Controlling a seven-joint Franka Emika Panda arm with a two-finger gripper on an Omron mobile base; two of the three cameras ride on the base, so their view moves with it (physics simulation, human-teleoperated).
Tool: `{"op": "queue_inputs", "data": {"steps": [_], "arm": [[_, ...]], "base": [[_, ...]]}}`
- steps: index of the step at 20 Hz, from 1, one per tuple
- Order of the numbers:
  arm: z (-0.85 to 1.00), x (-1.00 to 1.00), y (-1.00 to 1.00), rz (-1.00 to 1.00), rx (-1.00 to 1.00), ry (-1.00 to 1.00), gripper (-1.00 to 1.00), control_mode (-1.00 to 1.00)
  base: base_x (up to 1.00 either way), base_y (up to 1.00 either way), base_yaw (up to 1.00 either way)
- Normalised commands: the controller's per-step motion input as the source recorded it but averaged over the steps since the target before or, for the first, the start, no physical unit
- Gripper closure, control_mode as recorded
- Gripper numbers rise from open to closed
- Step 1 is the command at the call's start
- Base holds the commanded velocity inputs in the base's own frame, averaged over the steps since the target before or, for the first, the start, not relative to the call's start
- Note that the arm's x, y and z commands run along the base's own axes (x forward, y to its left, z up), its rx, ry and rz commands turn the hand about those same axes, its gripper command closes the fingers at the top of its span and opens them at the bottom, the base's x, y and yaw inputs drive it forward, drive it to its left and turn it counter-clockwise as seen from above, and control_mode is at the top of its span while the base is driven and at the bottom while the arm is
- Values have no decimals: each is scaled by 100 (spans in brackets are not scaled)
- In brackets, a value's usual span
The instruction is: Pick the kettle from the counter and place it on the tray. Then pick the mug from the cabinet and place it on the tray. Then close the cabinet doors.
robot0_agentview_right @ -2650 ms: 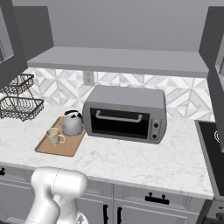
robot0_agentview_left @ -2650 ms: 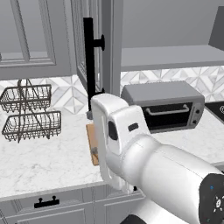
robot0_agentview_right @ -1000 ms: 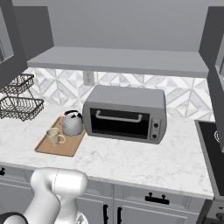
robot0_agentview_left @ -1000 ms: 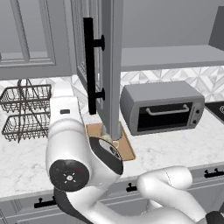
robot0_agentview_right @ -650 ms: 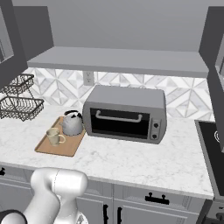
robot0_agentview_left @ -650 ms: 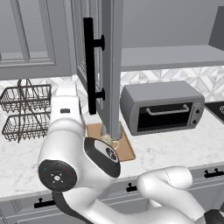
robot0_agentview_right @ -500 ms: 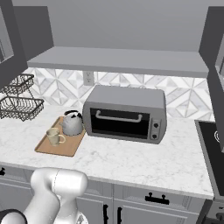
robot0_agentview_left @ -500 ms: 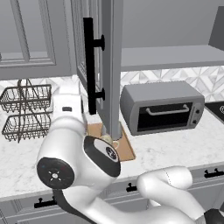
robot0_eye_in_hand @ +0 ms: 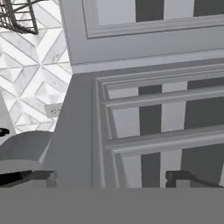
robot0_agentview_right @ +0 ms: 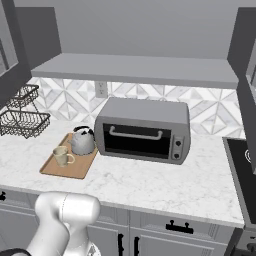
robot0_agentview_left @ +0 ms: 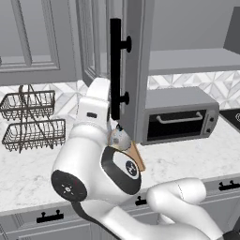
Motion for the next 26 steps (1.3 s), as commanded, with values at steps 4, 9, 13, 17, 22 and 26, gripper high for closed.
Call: {"op": "queue_inputs", "data": {"steps": [4,9,13,17,22,26], "arm": [[1,15,-73,-16,2,-5,-100,-100],[0,32,-82,-13,1,0,-100,-100],[0,48,-84,-5,4,0,-100,-100],[0,52,-85,0,7,0,-100,-100],[0,60,-81,0,10,4,-100,-100],[0,73,-76,0,8,10,-100,-100]], "base": [[0,0,0],[0,0,0],[0,0,0],[0,0,0],[0,0,0],[0,0,0]]}}
